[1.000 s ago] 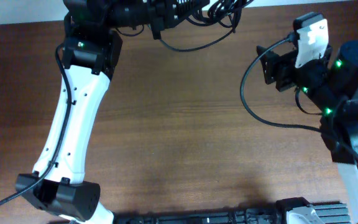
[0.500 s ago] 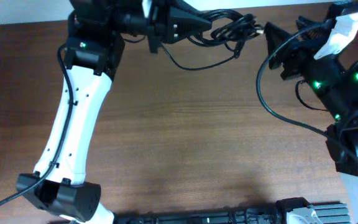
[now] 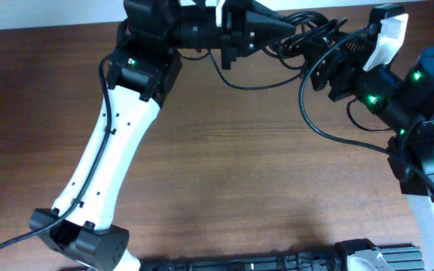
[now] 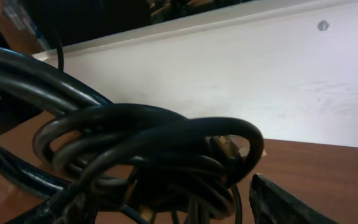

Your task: Untangle cables

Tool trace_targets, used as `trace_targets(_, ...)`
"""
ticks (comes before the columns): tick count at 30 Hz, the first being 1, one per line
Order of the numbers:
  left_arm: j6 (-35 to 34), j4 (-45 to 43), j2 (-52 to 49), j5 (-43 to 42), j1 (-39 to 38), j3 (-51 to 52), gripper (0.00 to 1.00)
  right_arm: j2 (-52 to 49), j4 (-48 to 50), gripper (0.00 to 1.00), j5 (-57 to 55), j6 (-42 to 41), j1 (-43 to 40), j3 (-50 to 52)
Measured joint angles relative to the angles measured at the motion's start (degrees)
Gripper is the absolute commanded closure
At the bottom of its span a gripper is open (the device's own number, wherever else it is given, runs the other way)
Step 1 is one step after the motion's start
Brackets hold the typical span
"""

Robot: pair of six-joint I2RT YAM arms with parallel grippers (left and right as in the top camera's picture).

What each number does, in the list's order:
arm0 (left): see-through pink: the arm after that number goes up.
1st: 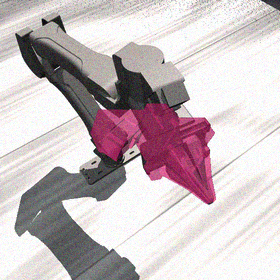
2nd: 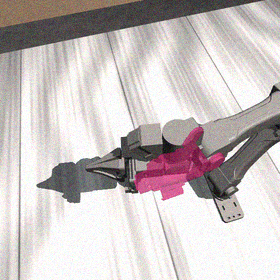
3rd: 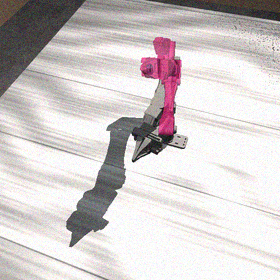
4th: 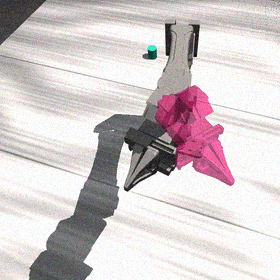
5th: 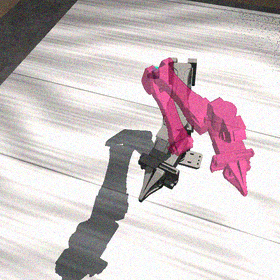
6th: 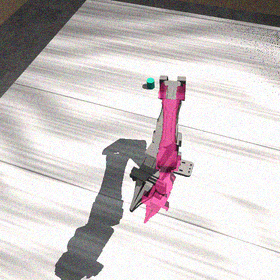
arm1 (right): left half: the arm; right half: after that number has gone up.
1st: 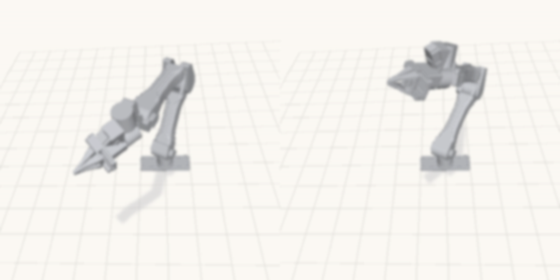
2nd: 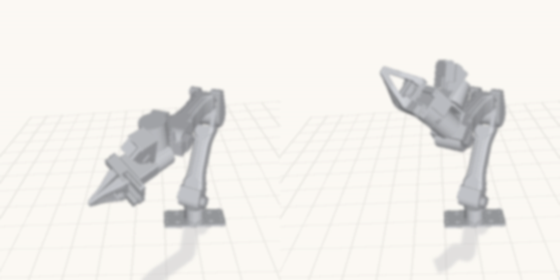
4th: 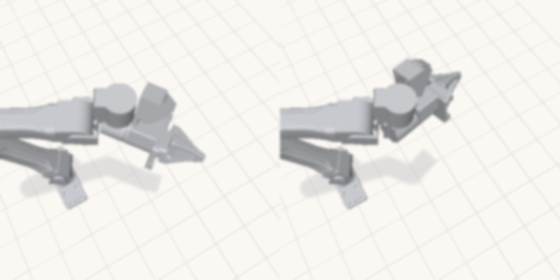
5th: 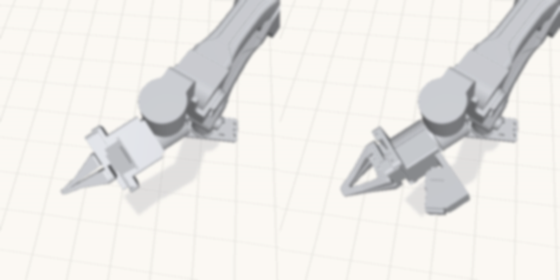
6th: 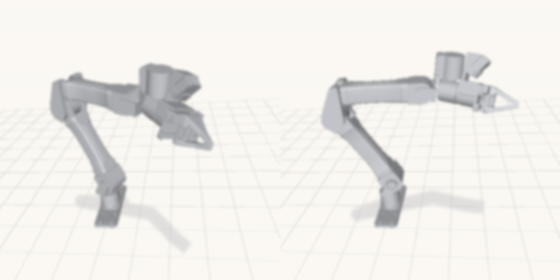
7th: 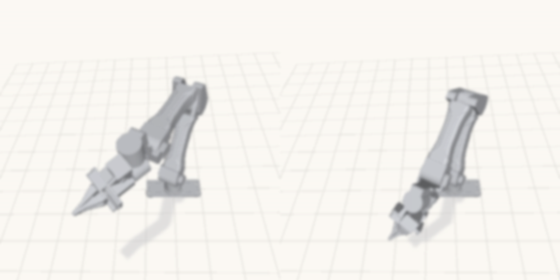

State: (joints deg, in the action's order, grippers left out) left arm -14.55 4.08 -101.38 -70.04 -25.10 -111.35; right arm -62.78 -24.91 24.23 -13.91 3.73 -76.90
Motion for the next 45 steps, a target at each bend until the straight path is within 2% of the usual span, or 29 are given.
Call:
trace_targets(8,-4.31,-0.2,0.0,-2.89,12.59,0.0,1.0,6.78,-7.1,0.25,-4.59,0.0,-5.55,0.0)
trace_targets(13,-11.02,-12.26,0.02,-10.03,13.16,-0.28,1.0,1.97,-8.07,0.25,-3.26,0.13,-5.68,0.04)
trace_targets(16,-15.56,-17.11,0.02,-14.1,13.14,-0.42,1.0,-3.32,-5.55,0.21,4.13,3.04,-5.79,0.13)
trace_targets(22,-18.27,-17.27,0.02,-17.33,13.14,-0.44,1.0,-14.53,5.14,0.19,30.29,10.14,-5.84,0.22)
trace_targets(26,-18.32,-17.27,0.02,-17.62,12.74,-0.44,1.0,-17.9,6.21,0.19,37.55,11.21,-5.84,0.22)
trace_targets(29,-18.32,-17.9,0.02,-17.59,9.22,-0.44,1.0,-18.82,8.76,0.19,40.28,11.39,-5.84,0.22)
trace_targets(33,-18.32,-18.12,0.02,-17.64,4.72,-0.44,1.0,-18.82,8.98,0.19,39.43,11.39,-5.84,0.22)
trace_targets(36,-18.36,-18.12,0.02,-17.62,4.44,-0.44,1.0,-18.82,7.78,0.19,36.37,11.34,-5.84,0.2)
trace_targets(38,-18.78,-18.14,0.02,-17.59,4.44,-0.44,1.0,-18.82,3.65,0.19,29.86,10.25,-5.84,0.13)
trace_targets(42,-19.15,-19.56,0.02,-17.42,4.44,-0.48,1.0,-18.82,-7.41,0.19,9.62,4.52,-5.84,0.11)
trace_targets(45,-19.17,-20.0,0.04,-17.46,4.44,-0.57,1.0,-18.84,-9.88,0.2,3.41,3.37,-5.84,0.17)
